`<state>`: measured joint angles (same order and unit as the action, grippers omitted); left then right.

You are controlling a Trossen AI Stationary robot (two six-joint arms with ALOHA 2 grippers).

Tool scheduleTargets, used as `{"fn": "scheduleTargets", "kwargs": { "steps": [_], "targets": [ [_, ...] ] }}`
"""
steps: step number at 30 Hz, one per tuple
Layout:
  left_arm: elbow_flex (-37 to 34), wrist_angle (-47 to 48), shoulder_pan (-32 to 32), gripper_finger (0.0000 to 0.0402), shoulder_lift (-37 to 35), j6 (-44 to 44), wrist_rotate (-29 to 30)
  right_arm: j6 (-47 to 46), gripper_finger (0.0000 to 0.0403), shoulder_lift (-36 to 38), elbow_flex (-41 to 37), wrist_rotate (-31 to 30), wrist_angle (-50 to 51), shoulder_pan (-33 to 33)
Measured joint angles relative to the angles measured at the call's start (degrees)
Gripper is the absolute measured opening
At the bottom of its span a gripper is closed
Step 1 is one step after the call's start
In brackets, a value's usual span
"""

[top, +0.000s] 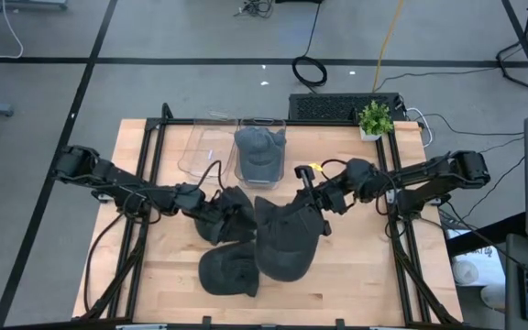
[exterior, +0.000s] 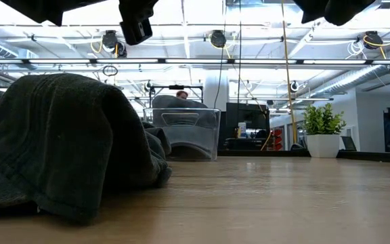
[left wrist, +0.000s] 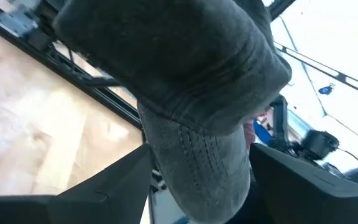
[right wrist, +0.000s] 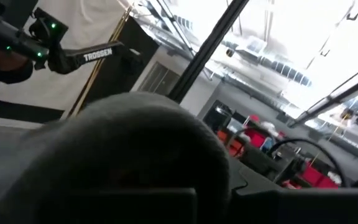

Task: Pick & Place hat
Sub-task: Put the top right black cap into the left transparent bin

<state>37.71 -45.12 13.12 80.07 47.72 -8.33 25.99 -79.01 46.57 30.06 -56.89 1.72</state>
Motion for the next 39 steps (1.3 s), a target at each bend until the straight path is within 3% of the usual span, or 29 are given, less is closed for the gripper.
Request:
{"fn": "scheduleTargets", "kwargs": {
  "steps": [7, 13, 21, 26, 32, 35, 39],
  "targets": [
    [0.63, -2.93, -1.22, 0.0284, 1.55, 1.96, 1.08, -0.04, 0.0000, 0.01, 0.00, -0.06, 0.26, 0.29],
    [4.37, -2.95, -0.95, 0.0267, 5.80, 0.12, -5.61, 0.81, 0.0000, 0.01, -0.02, -3.23, 3.49, 0.26],
    [6.01, -3.17, -0.45, 0.0231, 5.66, -5.01, -11.44, 3.04, 0.0000, 0.01, -0.04, -7.88, 8.37, 0.14],
    [6.10, -1.99, -0.26, 0.0175, 4.90, -7.41, -12.69, 3.14, 0.0000, 0.01, -0.04, -8.07, 9.39, 0.11],
    [6.05, -1.10, -0.34, 0.0026, 4.98, -8.14, -12.68, -3.64, 0.0007, 0.01, -0.07, -16.07, 11.07, 0.17],
    [6.03, -0.31, -0.85, 0.0020, 4.92, -6.86, -13.07, -4.54, 0.0037, 0.07, -0.04, -21.25, 15.97, 0.18],
    [6.01, 6.34, -1.19, 0.0010, 1.27, -7.93, -12.53, -8.08, 0.0109, 0.13, -0.05, -29.63, 22.40, 0.67]
  ]
}}
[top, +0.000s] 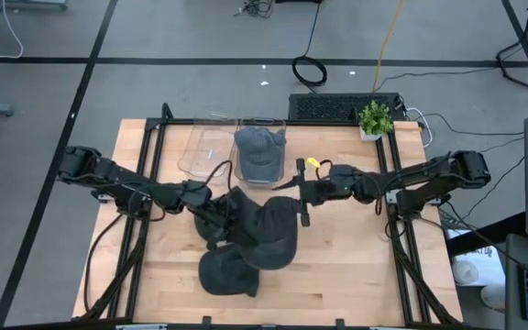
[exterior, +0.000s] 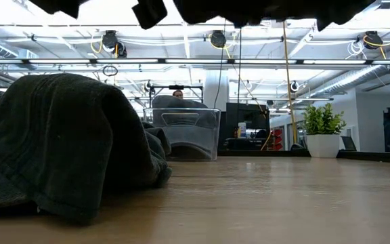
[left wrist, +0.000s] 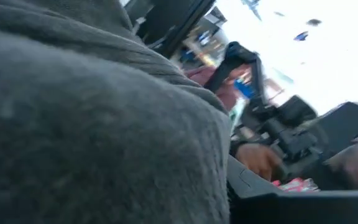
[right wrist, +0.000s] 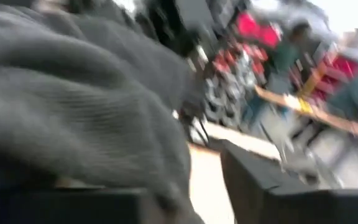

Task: Pick & Place hat
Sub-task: Put the top right black cap into the left transparent bin

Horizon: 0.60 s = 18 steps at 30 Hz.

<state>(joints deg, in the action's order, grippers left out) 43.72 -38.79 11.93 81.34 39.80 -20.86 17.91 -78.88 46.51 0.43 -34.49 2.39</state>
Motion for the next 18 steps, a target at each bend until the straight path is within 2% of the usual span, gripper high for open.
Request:
{"fn": "scheduleTargets", "kwargs": {
  "steps": [5, 8, 14, 18],
  "targets": [
    [-0.02, 15.95, -0.39, 0.0010, -8.21, -4.23, 6.37, -5.27, 0.0210, 0.70, 0.01, -9.95, 9.22, -0.13],
    [0.02, 24.54, -0.51, 0.0010, -14.99, -7.65, 12.60, -5.31, 0.0252, 1.85, -0.01, -11.44, 13.13, -0.06],
    [0.03, 37.88, -0.51, 0.0010, -25.69, -11.72, 23.26, -7.48, 0.0294, 3.57, -0.01, -10.91, 13.03, -0.06],
    [0.09, 52.75, -1.88, 0.0010, -32.12, -18.75, 33.30, -7.25, 0.0304, 3.97, -0.04, -10.87, 15.05, -0.04]
  ]
}}
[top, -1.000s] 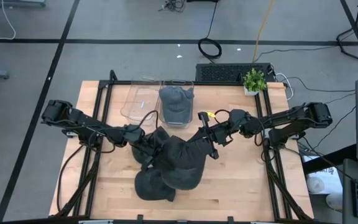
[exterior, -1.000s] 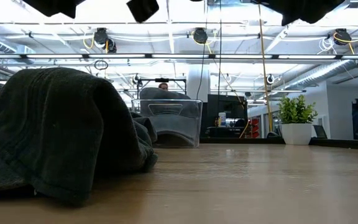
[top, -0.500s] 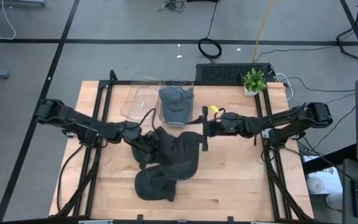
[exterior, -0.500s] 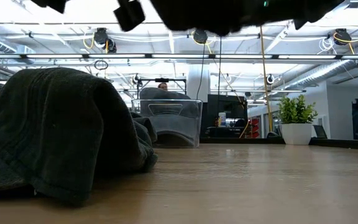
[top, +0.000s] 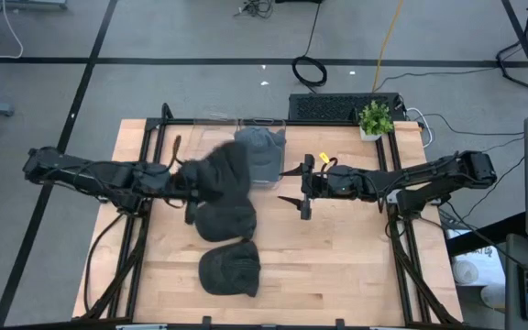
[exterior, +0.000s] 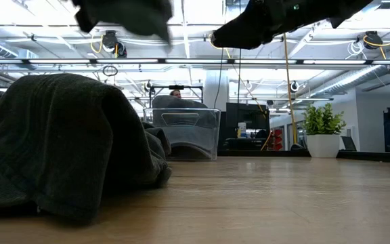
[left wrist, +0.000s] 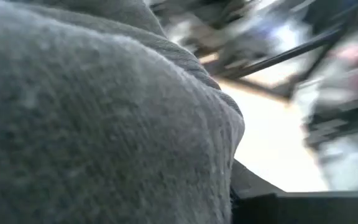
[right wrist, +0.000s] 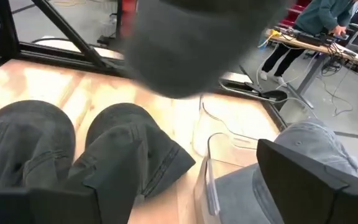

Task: Pick & Place hat
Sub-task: Put the top right black cap into the left transparent bin

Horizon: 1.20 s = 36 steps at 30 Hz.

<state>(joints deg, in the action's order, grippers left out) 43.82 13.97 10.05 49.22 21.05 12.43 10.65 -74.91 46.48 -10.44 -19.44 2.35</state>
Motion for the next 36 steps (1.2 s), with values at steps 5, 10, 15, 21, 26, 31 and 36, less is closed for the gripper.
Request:
{"fn": "scheduleTargets", "kwargs": {
  "steps": [5, 10, 15, 21, 26, 31, 36],
  "targets": [
    [-0.05, 15.92, -5.84, 0.0010, -7.06, -5.47, 9.94, 0.61, 0.0298, 0.06, 0.00, -0.01, 1.72, 0.00],
    [1.42, 28.48, -18.76, 0.0010, -9.84, 0.33, 3.24, 0.74, 0.0290, 0.08, 0.00, 0.00, 1.75, 0.00],
    [2.14, 30.18, -33.43, 0.0010, -7.51, 2.68, -7.14, 2.20, 0.0288, 0.08, 0.00, 0.11, 1.13, 0.00],
    [2.16, 21.96, -50.84, 0.0010, -0.44, -3.93, -24.56, 3.99, 0.0288, 0.08, 0.00, 0.11, 0.81, -0.09],
    [2.25, 19.85, -64.21, 0.0009, 7.14, -9.14, -40.13, 5.03, 0.0288, 0.08, 0.00, 0.13, 0.50, -0.09],
    [2.18, 25.07, -65.64, 0.0009, 15.37, -19.04, -44.68, 5.03, 0.0288, 0.08, 0.00, 0.15, 1.08, -0.09],
    [2.16, 24.89, -63.40, 0.0009, 21.31, -22.19, -41.30, 4.46, 0.0288, 0.08, -0.71, 0.17, 0.83, -0.11]
  ]
}}
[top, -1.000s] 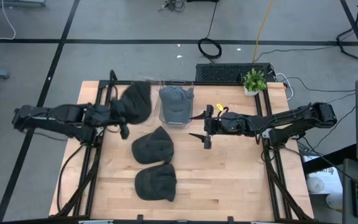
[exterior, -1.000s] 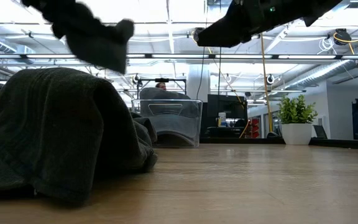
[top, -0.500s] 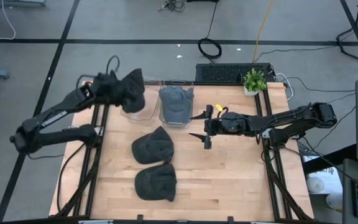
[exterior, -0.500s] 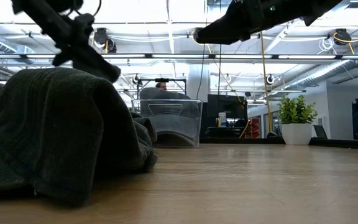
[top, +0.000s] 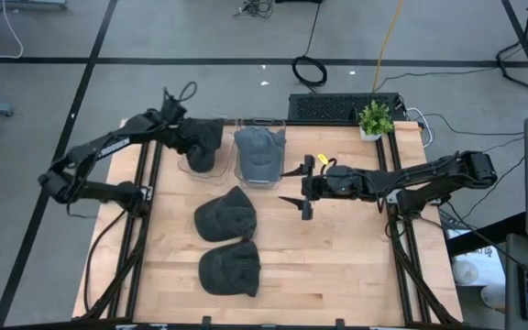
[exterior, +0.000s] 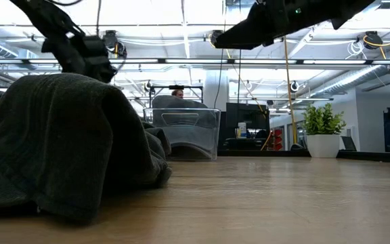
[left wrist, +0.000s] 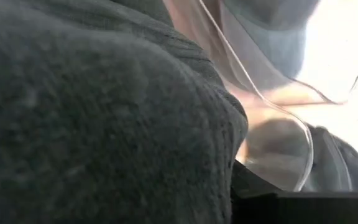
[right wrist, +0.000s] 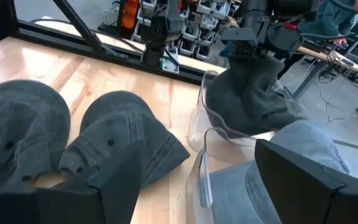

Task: Pick & Place hat
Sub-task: Put the top right black cap into the left transparent bin

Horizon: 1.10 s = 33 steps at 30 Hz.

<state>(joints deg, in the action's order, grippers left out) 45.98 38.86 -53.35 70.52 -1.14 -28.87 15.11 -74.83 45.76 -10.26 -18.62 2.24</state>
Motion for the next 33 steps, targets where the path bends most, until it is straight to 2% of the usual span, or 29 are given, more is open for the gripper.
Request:
{"fn": "scheduleTargets", "kwargs": {
  "steps": [8, 15, 20, 23, 27, 33],
  "targets": [
    [0.11, -0.35, 3.35, 0.0009, 2.67, -8.48, -3.17, -1.02, 0.0288, -0.02, -1.63, -0.07, -0.09, 0.00],
    [0.00, 2.21, 3.37, 0.0009, 2.69, -5.41, -12.86, -2.43, 0.0288, -0.02, -1.91, -0.09, 0.07, 0.00],
    [-0.02, 4.63, 3.51, 0.0009, 2.94, 1.03, -12.26, -2.41, 0.0288, -0.02, -1.89, -0.10, 0.09, 0.00],
    [0.03, 3.78, 3.71, 0.0012, 2.87, 3.38, -8.94, -2.36, 0.0288, -0.02, -1.89, -0.10, 0.09, 0.00],
    [0.15, 1.41, 4.41, 0.0050, 2.82, 6.93, -3.29, -2.34, 0.0288, -0.02, -1.91, -0.12, 0.09, 0.00],
    [-0.04, 2.67, 5.43, 0.0154, 3.00, 9.92, 0.63, -2.29, 0.0288, -0.02, -1.90, -0.13, 0.09, 0.00]
  ]
}}
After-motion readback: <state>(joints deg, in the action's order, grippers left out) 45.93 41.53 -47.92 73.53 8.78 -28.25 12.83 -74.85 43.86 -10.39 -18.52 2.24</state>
